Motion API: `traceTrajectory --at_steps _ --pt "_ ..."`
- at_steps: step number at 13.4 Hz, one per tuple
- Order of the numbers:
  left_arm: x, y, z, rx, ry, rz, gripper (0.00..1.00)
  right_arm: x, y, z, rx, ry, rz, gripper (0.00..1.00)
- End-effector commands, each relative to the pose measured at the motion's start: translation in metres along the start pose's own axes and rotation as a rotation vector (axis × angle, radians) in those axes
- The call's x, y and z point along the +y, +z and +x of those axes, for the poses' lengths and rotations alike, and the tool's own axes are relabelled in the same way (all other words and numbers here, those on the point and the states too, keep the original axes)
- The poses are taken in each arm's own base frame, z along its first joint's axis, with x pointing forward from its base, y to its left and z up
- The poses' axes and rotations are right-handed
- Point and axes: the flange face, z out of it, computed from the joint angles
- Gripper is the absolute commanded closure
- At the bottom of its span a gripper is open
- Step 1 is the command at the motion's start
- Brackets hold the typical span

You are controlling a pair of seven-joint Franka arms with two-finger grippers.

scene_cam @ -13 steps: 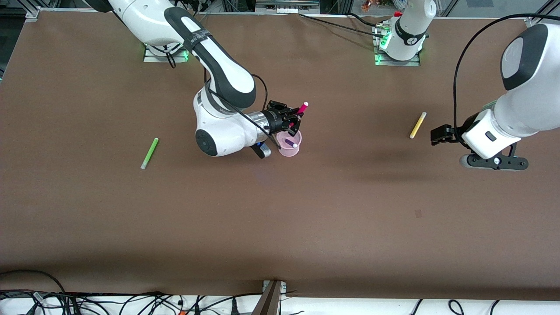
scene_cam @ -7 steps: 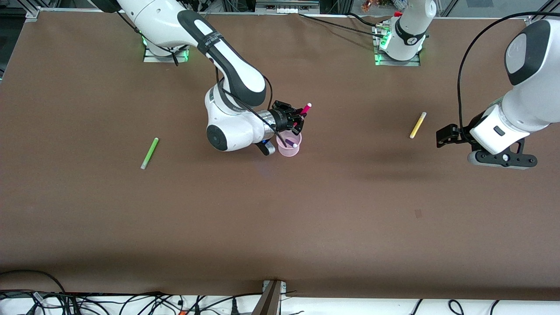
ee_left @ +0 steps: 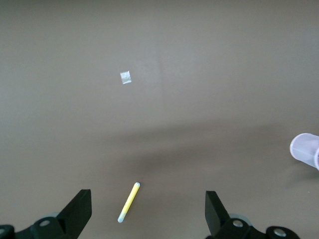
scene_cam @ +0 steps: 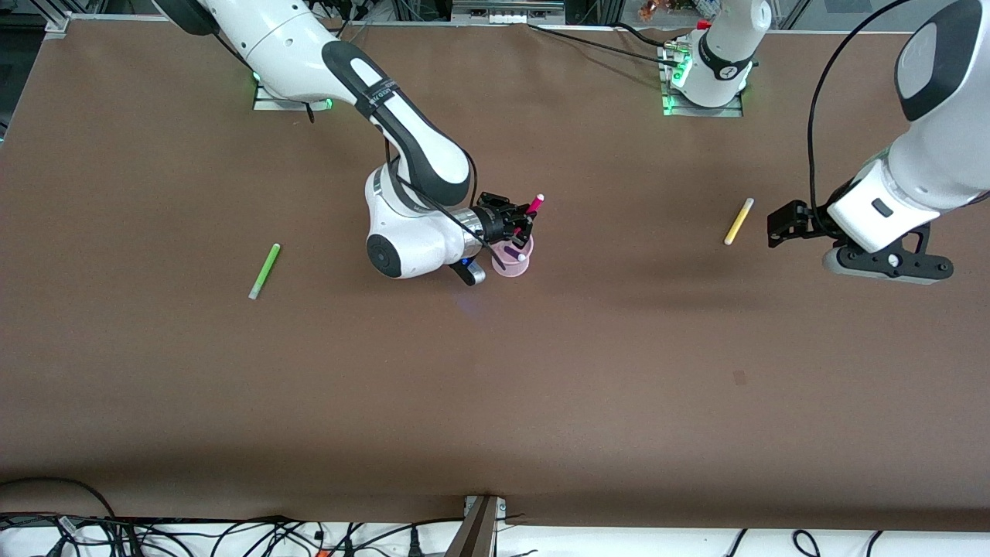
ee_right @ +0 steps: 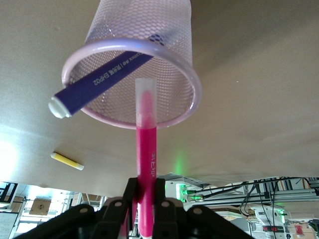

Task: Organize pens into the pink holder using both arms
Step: 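Lower the pink marker into the holder with the right gripper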

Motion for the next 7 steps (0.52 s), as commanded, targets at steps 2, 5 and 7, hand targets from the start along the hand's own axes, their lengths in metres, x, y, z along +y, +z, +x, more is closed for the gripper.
traceTrajectory --at_steps 2,5,7 --pt "0.009 -0.016 -0.004 0.003 0.022 -0.015 0.00 0.001 0.005 0.015 -0.009 -0.028 0.007 1.00" --pt "0.006 -0.015 -0.003 0.002 0.017 -0.015 0.00 0.003 0.000 0.031 0.008 -0.068 0.012 0.81" --pt "0.007 -0.015 -0.002 0.003 0.019 -0.017 0.00 0.003 0.000 0.032 0.011 -0.086 0.010 0.37"
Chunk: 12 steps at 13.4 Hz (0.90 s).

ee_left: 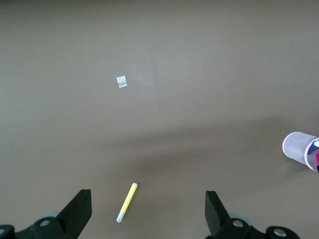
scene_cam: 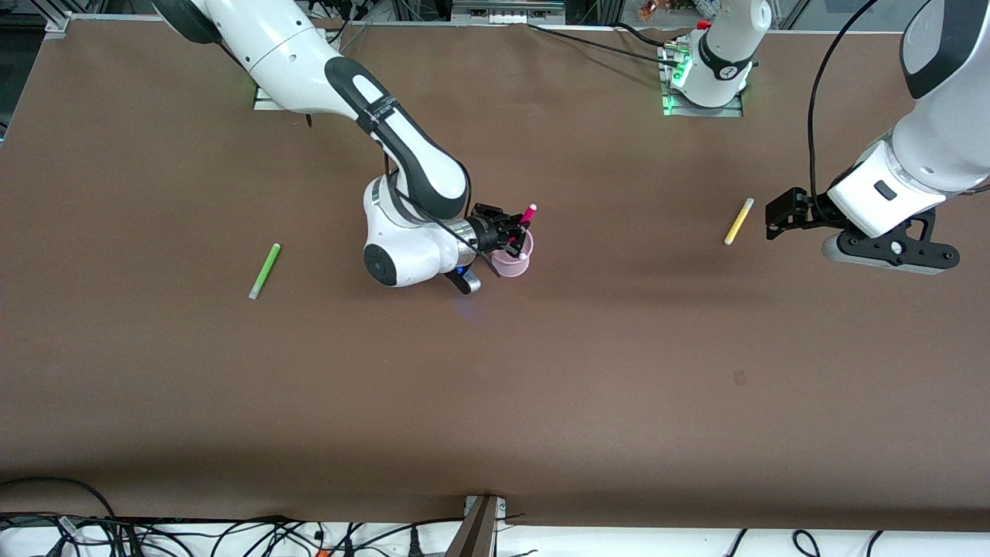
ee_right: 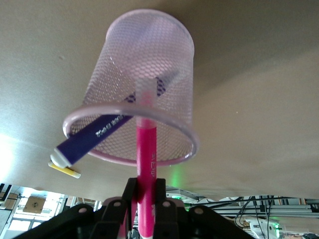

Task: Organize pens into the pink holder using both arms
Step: 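Lower the pink marker into the holder with the right gripper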

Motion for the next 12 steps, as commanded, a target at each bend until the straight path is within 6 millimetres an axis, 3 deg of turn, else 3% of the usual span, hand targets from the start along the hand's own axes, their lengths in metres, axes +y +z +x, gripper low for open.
traceTrajectory --at_steps 1,2,3,4,7,9,12 --pt "0.010 -0.007 -0.001 -0.001 0.024 -0.013 0.00 -0.001 -0.002 0.000 -0.002 -0.029 0.005 0.16" --pt "0.023 -0.002 -0.001 -0.010 0.037 0.007 0.00 -0.001 -0.004 0.000 0.008 -0.035 0.001 0.08" --pt "0.004 -0.003 0.000 -0.008 0.000 0.021 0.00 -0.005 -0.011 -0.005 0.015 -0.047 0.010 0.01" --pt "0.003 -0.002 0.000 -0.011 0.014 0.022 0.00 -0.009 -0.016 -0.010 0.014 -0.056 0.015 0.01" --pt "-0.014 0.002 0.000 -0.020 0.095 0.022 0.00 -0.021 -0.058 -0.027 0.119 -0.142 0.017 0.00" --pt "-0.029 0.009 0.001 -0.030 0.169 0.017 0.00 -0.021 -0.114 -0.037 0.261 -0.225 0.015 0.00" --pt "-0.030 0.015 0.000 -0.039 0.175 0.016 0.00 0.000 -0.222 -0.033 0.405 -0.368 -0.008 0.00"
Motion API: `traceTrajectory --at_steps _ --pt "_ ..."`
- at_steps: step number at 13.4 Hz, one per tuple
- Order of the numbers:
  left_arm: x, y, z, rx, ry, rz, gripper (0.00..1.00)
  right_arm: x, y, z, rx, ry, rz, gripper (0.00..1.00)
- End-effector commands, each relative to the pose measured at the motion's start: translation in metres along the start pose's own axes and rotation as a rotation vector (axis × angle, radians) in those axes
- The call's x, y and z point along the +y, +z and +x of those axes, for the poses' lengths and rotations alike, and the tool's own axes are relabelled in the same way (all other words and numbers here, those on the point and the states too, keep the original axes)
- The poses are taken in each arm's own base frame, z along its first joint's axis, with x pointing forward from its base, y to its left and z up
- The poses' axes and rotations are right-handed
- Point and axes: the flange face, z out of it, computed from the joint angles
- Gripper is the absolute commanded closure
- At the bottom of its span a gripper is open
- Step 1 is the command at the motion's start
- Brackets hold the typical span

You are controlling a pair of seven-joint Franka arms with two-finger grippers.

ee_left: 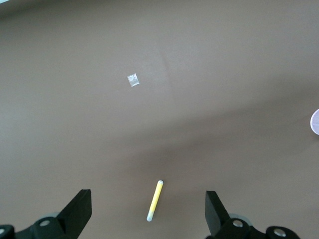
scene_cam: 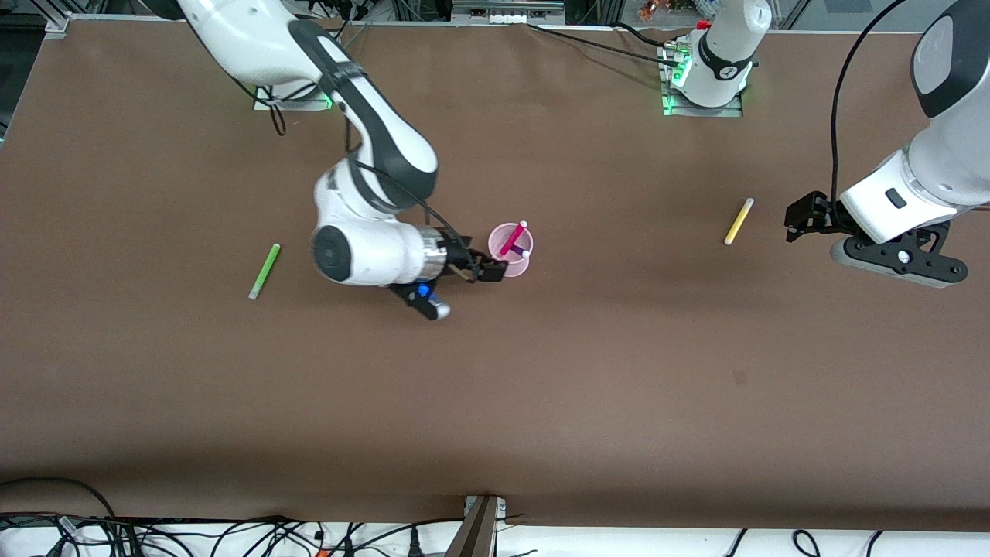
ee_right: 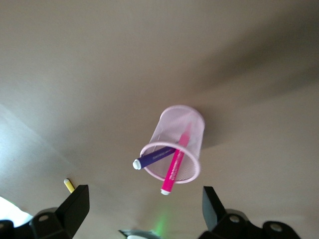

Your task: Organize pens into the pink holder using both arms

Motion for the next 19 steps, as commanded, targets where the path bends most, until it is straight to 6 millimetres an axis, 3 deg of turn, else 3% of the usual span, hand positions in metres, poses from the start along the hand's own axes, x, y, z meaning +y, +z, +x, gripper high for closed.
traceTrajectory --at_steps 1,2,3,6,9,12,15,19 --pt "0.000 0.004 -0.004 -0.009 0.029 -0.027 0.00 0.041 -0.089 0.042 0.104 -0.074 -0.011 0.00" --pt "0.000 0.004 -0.004 -0.011 0.030 -0.027 0.00 0.052 -0.107 0.048 0.101 -0.113 -0.029 0.00" --pt "0.001 0.002 -0.004 -0.005 0.040 -0.026 0.00 0.053 -0.137 0.041 0.132 -0.194 -0.014 0.00" --pt "0.000 0.002 -0.003 0.004 0.040 -0.024 0.00 0.086 -0.199 0.051 0.211 -0.339 -0.076 0.00" --pt "-0.016 0.007 -0.002 0.010 0.014 -0.026 0.00 0.121 -0.255 0.016 0.300 -0.457 -0.234 0.00" --pt "-0.040 0.032 -0.005 0.004 -0.036 -0.048 0.00 0.166 -0.302 -0.011 0.357 -0.567 -0.371 0.00" --pt "-0.051 0.040 -0.010 0.075 -0.091 -0.046 0.00 0.192 -0.327 -0.001 0.339 -0.643 -0.403 0.00" --pt "-0.046 0.045 -0.008 0.104 -0.287 -0.043 0.00 0.191 -0.330 -0.002 0.337 -0.589 -0.399 0.00"
